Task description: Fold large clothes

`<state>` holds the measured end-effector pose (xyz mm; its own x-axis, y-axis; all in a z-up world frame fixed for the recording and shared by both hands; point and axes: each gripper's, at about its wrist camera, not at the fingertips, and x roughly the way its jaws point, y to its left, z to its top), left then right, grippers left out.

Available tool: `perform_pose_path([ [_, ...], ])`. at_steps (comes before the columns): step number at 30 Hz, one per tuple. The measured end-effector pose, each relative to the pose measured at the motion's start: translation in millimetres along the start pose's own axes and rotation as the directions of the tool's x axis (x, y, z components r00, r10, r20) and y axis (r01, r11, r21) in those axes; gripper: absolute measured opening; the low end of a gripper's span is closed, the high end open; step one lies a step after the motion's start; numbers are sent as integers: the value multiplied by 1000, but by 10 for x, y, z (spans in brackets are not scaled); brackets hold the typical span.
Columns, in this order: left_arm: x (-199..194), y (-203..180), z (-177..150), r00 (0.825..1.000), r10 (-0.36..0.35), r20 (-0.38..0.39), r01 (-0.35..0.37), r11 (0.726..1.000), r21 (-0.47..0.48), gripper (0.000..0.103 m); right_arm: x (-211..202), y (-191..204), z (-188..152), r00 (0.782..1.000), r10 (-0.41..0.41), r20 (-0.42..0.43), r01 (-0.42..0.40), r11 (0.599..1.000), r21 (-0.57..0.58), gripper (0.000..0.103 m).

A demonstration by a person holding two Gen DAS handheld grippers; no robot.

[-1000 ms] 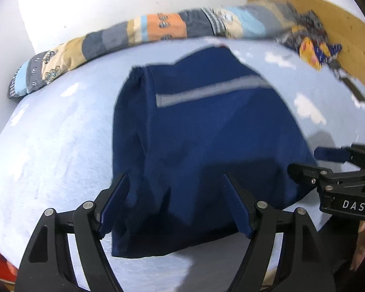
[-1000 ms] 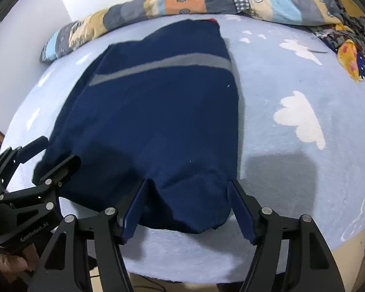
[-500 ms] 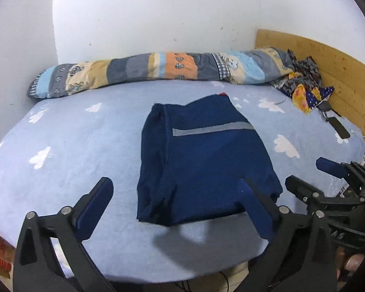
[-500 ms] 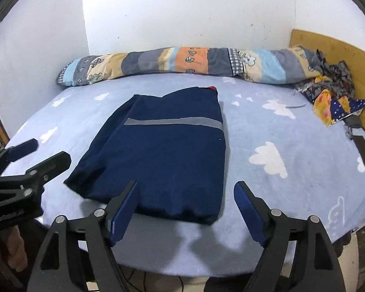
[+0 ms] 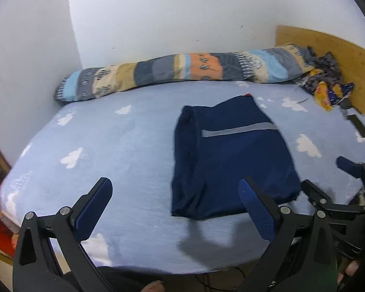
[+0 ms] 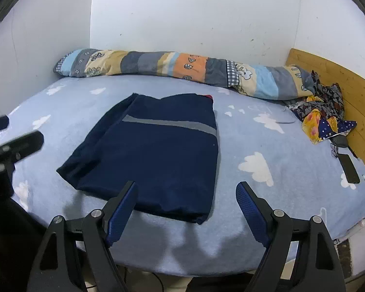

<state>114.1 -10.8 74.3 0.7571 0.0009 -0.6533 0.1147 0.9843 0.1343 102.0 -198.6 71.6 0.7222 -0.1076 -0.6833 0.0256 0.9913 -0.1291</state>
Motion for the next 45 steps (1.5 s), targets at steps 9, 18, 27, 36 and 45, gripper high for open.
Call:
perform_pose_path([
  [9, 69, -17, -12, 999, 31, -37, -30, 999, 28, 103, 46, 50, -4, 1000, -10, -13, 9, 1000, -18, 85],
  [18, 92, -29, -20, 998, 25, -57, -23, 999, 38, 103, 44, 63, -6, 1000, -15, -14, 14, 1000, -22, 85],
  [27, 61, -92, -35, 997, 59, -42, -56, 996, 66, 103, 34, 31, 4, 1000, -11, -11, 11, 1000, -10, 85],
  [36, 54, -118, -35, 997, 70, -38, -67, 994, 85, 103, 31, 15, 11, 1000, -19, -8, 19, 1000, -11, 85],
  [45, 64, -115, -31, 997, 69, -43, -65, 994, 84, 103, 27, 70, 8, 1000, -30, -5, 30, 999, -32, 85],
])
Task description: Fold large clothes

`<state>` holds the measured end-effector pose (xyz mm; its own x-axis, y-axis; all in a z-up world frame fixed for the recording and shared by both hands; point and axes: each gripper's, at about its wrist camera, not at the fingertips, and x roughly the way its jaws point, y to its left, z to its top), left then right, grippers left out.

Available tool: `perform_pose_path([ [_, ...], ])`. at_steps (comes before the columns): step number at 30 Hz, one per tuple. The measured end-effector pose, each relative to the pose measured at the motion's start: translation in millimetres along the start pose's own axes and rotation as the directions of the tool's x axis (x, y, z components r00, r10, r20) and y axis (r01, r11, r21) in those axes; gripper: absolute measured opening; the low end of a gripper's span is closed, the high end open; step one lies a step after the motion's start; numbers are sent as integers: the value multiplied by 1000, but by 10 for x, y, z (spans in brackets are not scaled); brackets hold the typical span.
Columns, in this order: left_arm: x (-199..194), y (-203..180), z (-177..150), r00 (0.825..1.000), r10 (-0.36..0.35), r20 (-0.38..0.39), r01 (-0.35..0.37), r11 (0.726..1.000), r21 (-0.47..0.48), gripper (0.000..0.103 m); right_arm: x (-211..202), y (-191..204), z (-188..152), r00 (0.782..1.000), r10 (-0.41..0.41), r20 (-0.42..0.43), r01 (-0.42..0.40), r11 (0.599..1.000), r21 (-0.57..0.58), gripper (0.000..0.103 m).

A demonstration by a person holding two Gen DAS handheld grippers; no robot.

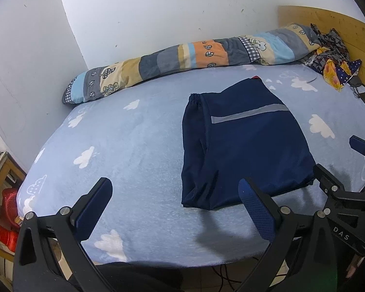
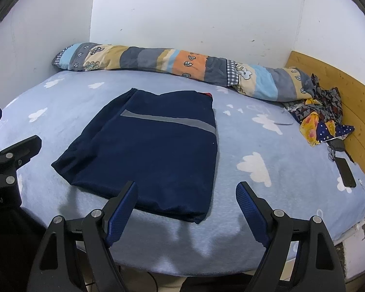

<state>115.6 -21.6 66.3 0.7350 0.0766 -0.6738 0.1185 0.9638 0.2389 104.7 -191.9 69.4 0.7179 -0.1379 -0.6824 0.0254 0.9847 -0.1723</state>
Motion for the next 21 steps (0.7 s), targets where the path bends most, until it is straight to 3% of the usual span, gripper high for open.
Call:
perform_pose_path([
  [13, 9, -39, -11, 1000, 14, -3, -14, 1000, 11, 103, 8, -2, -3, 1000, 5, -6, -5, 1000, -3, 85],
  [21, 53, 27, -12, 998, -13, -54, 11, 1000, -24, 103, 4, 0, -12, 1000, 0, -2, 0, 1000, -5, 85],
])
